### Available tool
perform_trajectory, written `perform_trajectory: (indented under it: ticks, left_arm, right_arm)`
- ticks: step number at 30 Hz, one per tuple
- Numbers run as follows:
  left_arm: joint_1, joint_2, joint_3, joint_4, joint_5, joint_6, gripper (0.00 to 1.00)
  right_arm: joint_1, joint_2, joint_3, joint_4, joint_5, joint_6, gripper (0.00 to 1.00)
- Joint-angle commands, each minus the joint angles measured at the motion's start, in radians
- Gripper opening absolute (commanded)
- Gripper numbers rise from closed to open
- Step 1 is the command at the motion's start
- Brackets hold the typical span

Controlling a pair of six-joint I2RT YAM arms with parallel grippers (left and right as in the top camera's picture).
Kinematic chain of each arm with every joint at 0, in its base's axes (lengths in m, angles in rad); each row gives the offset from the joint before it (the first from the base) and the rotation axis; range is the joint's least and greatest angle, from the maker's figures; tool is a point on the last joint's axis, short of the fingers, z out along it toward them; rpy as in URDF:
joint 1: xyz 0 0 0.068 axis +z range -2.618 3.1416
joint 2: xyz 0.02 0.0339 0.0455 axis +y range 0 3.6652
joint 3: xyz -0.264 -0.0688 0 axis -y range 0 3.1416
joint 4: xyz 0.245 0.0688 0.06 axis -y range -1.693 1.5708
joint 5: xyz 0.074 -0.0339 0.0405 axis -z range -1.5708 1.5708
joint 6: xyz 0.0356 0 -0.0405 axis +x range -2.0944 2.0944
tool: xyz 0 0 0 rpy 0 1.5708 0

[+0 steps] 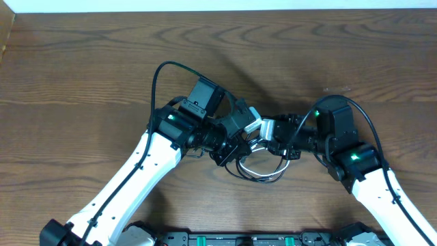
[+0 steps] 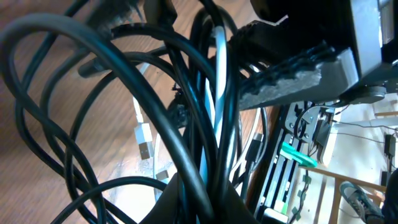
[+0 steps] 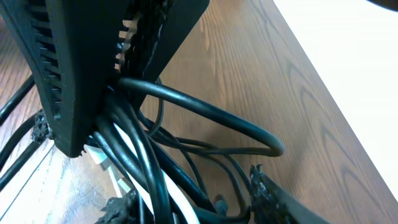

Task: Untangle cables
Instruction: 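Grasp the cable loops with the right gripper beside the left gripper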

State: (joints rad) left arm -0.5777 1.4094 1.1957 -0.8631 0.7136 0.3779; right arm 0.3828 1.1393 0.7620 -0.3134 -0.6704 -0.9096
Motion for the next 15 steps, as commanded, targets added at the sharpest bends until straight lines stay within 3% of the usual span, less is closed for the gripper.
perform_trajectory:
  ticks: [1,5,8,10,12,15]
  left_arm:
    - [-0.101,-0.005,0.019,0.020,0.143,0.075,0.08]
    - [-0.106,-0.005,0.019,0.047,0.139,0.075,0.08]
    - [-0.106,-0.005,0.019,0.072,0.125,0.074,0.09]
    - [-0.106,-0.005,0.019,0.084,0.084,0.074,0.24]
    - [-0.106,-0.005,0.019,0.084,0.041,0.074,0.51]
    - [-0.106,-0.005,0.019,0.084,0.003,0.074,0.73]
  right_arm:
    - [0.032,0.019,0.014,0.011,0.009,-0.023,0.34]
    - [0.032,0.019,0.014,0.011,0.009,-0.022,0.01]
    - [0.030,0.019,0.014,0.010,0.010,-0.001,0.01]
    - [0.030,0.019,0.014,0.011,0.013,0.008,0.01]
    - [0.029,0.019,0.014,0.011,0.014,0.008,0.01]
    - [0.020,0.019,0.014,0.015,0.019,0.017,0.01]
